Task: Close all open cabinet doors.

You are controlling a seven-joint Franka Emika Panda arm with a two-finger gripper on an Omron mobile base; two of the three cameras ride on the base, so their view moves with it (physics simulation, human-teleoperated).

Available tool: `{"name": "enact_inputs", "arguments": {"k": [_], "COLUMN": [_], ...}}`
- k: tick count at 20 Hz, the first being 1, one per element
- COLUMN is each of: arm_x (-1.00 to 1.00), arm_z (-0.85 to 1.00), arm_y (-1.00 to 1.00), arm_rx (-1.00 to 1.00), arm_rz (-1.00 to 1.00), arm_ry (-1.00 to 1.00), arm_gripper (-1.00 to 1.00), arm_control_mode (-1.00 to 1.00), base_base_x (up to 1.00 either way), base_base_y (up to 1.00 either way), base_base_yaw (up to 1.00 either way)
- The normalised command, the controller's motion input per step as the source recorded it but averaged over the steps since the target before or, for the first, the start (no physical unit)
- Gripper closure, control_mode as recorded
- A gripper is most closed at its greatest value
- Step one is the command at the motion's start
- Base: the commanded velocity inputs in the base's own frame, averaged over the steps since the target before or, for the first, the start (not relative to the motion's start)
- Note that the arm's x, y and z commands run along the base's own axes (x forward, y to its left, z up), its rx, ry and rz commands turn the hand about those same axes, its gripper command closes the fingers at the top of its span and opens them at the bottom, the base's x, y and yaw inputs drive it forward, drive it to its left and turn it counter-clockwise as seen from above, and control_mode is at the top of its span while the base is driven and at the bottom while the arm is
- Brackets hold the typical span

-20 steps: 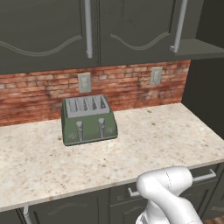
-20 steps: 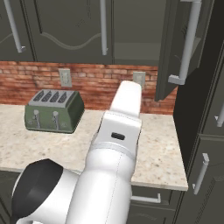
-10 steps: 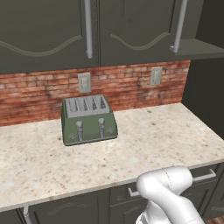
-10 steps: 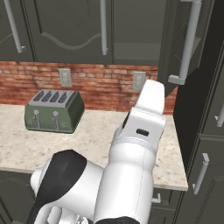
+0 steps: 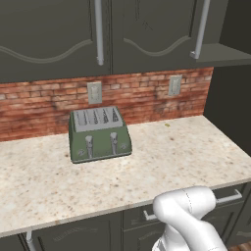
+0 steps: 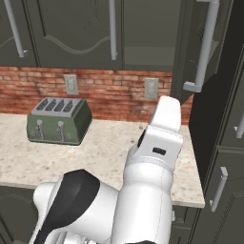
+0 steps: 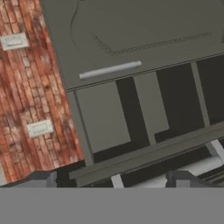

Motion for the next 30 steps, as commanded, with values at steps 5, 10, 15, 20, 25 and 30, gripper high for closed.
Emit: {"name": "enact_inputs", "arguments": {"k": [5, 10, 15, 20, 25, 30], "arm_x": [0.11, 0.24, 0.33, 0.3, 0.31, 0.12], "arm_z": [-0.35, -0.42, -0.25, -0.16, -0.11, -0.03], "arm_y": [0.0, 0.07, 0.0, 0.0, -0.03, -0.26], "arm_rx": [0.0, 0.0, 0.0, 0.0, 0.0, 0.0], "arm_rz": [0.04, 0.06, 0.07, 0.07, 0.07, 0.04], "arm_ry": [0.03, 0.08, 0.1, 0.08, 0.08, 0.02], "arm_gripper": [-1.0, -1.0, -1.0, -1.0, -1.0, -1.0], "arm_control_mode": [-1.0, -1.0, -1.0, -1.0, -1.0, -1.0], "base_base_x": [0.0, 0.0, 0.0, 0.0, 0.0, 0.0], "base_base_y": [0.0, 0.0, 0.0, 0.0, 0.0, 0.0], "base_base_yaw": [0.0, 0.0, 0.0, 0.0, 0.0, 0.0]}}
